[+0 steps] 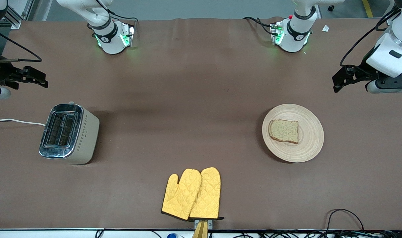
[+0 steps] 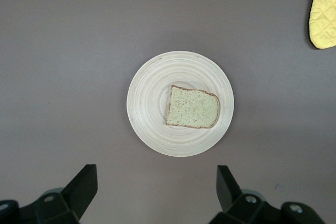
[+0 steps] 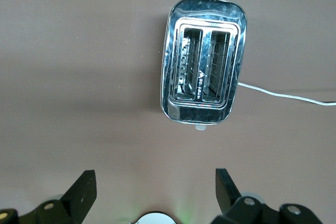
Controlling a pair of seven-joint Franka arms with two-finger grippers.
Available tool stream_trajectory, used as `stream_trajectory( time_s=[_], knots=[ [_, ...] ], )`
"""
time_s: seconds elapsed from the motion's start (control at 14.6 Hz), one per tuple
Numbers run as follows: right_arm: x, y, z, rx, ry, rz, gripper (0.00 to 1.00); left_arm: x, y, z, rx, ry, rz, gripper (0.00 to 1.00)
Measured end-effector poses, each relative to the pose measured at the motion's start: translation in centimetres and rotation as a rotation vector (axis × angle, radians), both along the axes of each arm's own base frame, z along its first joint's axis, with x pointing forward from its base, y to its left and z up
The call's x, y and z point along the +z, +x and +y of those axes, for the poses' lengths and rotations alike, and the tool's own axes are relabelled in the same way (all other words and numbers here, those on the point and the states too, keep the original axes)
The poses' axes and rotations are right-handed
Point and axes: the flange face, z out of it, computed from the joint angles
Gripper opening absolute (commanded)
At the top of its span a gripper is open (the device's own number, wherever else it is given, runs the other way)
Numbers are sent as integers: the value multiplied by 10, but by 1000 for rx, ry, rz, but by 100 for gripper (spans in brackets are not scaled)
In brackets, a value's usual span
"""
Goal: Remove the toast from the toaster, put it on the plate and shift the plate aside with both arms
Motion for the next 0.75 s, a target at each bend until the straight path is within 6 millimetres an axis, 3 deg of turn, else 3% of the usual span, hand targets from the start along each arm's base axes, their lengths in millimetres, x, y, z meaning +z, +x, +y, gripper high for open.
stream_trajectory(
  time_s=[0.75],
  knots=[
    [0, -2, 4, 3, 19, 12, 100, -4, -6, -1, -53, -43, -5, 100]
  ],
)
